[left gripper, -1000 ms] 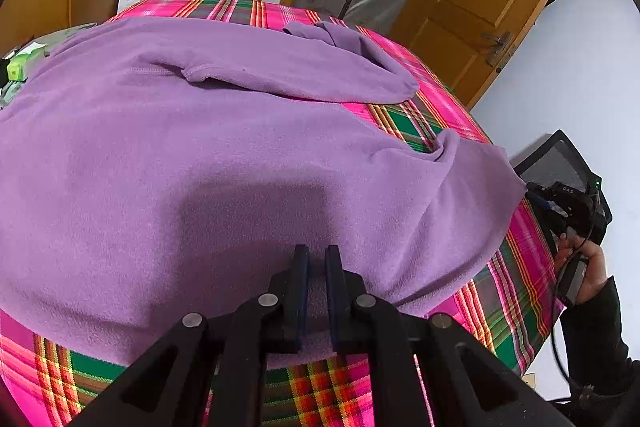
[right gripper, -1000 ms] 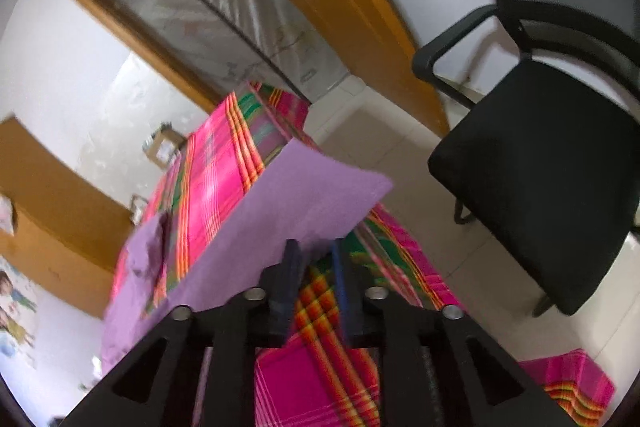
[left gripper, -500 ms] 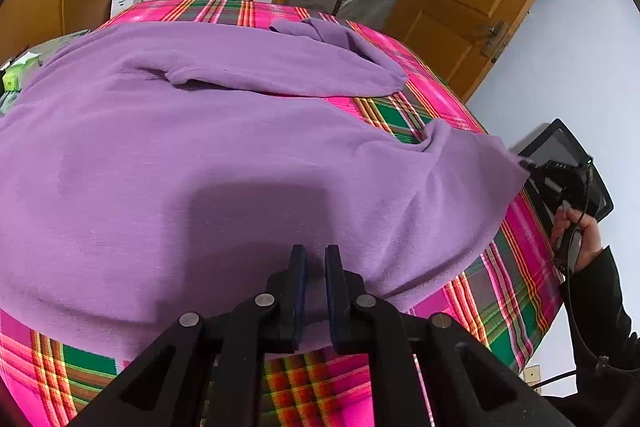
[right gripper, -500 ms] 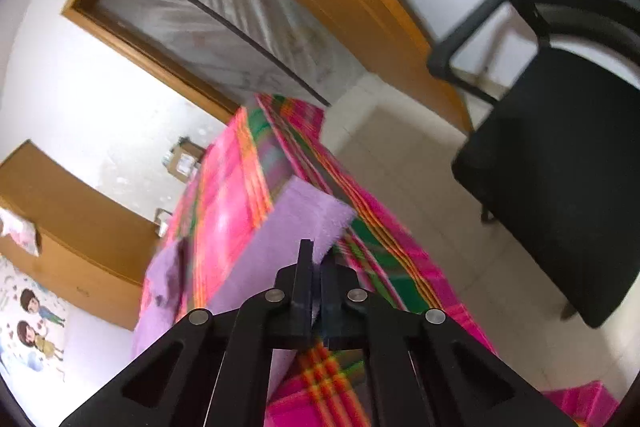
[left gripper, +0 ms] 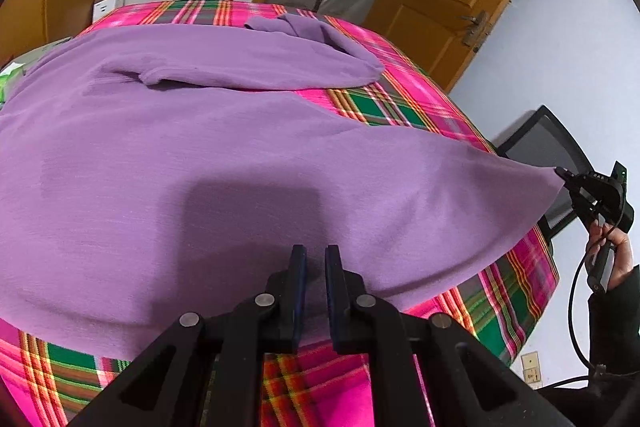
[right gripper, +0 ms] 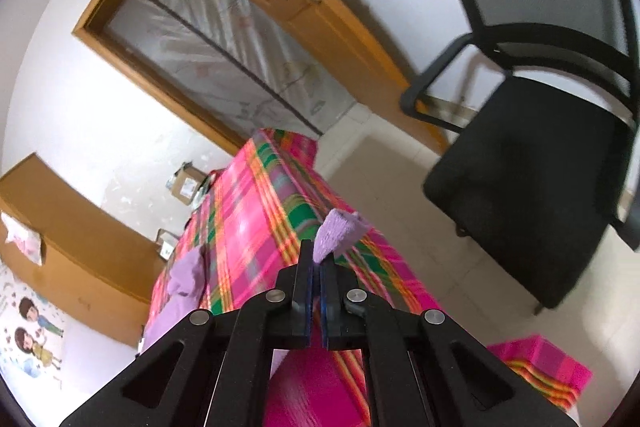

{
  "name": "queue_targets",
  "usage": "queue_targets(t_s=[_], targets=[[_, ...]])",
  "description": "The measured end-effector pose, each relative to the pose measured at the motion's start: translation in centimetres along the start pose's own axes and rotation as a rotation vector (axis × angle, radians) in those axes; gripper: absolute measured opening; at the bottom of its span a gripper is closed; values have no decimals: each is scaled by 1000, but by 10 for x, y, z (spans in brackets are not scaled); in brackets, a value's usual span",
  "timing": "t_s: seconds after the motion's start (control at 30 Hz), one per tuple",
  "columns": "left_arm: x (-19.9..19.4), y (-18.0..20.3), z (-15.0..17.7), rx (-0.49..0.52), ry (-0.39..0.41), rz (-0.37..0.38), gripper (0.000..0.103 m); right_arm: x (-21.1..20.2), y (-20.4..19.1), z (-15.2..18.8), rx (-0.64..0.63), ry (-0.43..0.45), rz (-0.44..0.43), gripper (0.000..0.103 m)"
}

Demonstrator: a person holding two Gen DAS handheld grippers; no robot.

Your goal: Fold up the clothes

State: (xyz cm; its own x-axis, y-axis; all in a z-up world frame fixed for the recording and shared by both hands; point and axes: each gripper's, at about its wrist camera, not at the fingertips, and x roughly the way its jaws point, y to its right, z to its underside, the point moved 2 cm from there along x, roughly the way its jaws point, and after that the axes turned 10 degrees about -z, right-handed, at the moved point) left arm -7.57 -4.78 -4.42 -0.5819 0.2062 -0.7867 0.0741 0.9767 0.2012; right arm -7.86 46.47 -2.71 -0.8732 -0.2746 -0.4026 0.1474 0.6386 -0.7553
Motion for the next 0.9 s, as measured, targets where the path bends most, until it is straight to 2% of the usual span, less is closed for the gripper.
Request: queue_targets(t_s=[0.27,0.33,0.43,0.57,0.67,0.77,0.9], targets=[[-3,14,9,52,-15,43,8,-35,18,22,23,-1,44,2],[-3,17,10,62,-20,55,8,-30,28,25,29,-35,53,4],[-1,24,13,84,-31,70,8,-18,54,34,93,-112,102,11],[-2,29,15,98,-37,86,8,-28,78,32,154,-65,162,32],[1,30,14,101,-39,84,8,-38,81,19,126,-9,190,35],[3,32,13,98,-41,84,8,-34,73,3,55,-26,168,36],[5,34,12,97,-41,83,8,-2,38,-5,-193,-184,109,36]])
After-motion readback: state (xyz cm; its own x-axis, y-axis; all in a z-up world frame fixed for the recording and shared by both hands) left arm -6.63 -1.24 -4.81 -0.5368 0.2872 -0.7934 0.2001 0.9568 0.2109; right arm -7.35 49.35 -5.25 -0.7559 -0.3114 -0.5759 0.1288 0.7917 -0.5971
